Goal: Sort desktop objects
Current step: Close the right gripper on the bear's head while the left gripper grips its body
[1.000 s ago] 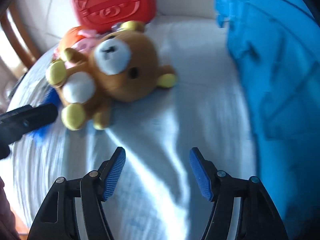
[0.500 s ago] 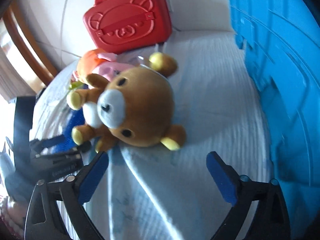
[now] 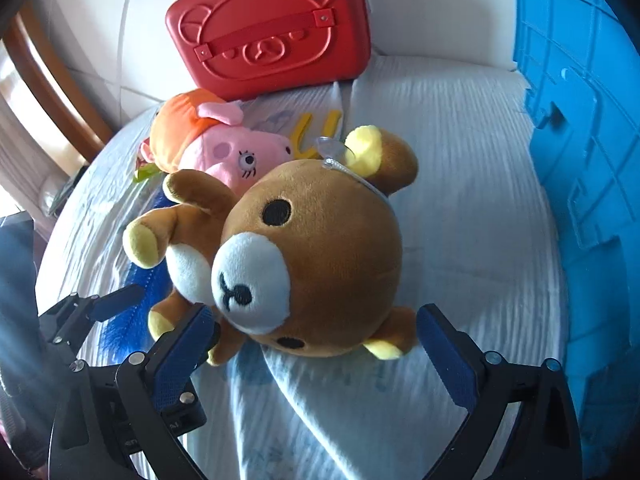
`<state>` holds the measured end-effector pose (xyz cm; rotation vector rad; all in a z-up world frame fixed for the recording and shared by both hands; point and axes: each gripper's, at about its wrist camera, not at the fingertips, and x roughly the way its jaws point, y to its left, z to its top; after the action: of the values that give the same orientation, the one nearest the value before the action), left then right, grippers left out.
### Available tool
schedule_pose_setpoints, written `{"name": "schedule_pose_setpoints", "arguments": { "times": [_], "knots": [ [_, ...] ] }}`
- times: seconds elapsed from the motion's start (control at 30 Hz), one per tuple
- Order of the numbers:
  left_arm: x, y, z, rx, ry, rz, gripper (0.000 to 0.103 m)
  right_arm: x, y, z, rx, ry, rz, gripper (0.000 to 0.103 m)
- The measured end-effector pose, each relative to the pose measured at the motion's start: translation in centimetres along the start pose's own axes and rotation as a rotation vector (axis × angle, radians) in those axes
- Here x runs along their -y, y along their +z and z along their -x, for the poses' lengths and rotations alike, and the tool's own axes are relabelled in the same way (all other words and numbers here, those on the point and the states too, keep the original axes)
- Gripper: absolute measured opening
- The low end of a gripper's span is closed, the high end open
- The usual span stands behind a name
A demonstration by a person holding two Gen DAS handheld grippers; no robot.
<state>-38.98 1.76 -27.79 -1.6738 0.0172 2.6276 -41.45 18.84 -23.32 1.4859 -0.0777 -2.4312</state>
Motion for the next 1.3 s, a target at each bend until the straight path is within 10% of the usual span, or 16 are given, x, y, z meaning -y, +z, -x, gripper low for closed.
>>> {"name": "schedule_pose_setpoints", "arguments": {
  "times": [0.2,0.33,0.73,0.9,1.03,1.3],
  "knots": [
    [-0.4,0.9,-1.7,-0.016,-0.064,0.013,0.088,0.5,1.1,-3.3,-0.054,0.027,-0.006,0.103],
    [0.3,0.8,-0.8,0.016,-0.107,-0.015,0.058,1.1,0.9,-3.5,-0.028,0.065,-0.025,0.099],
    [0.2,0.3,5.2,0.139,-0.078,-0.098,0.050,-1.1,0.5,1.6,0.071,0.066,0.006,0.085],
    [-0.7,-1.1,5.5,0.091,-0.087,-0.079,0.056,-2.0,-0.4,2.1,0.024,0.041,-0.035,0.084],
    [-2.2,-2.4,3.7,0.017,-0.089,-0.038,0.081,-0.7,-1.8,1.5,-0.045,0.030,-0.095,0.090],
    [-1.2,-2.3,1.6,-0.042,-0.127,-0.077,0.081,0.0,-1.5,0.7,-0.067,0.038,-0.134,0.103]
  ]
}}
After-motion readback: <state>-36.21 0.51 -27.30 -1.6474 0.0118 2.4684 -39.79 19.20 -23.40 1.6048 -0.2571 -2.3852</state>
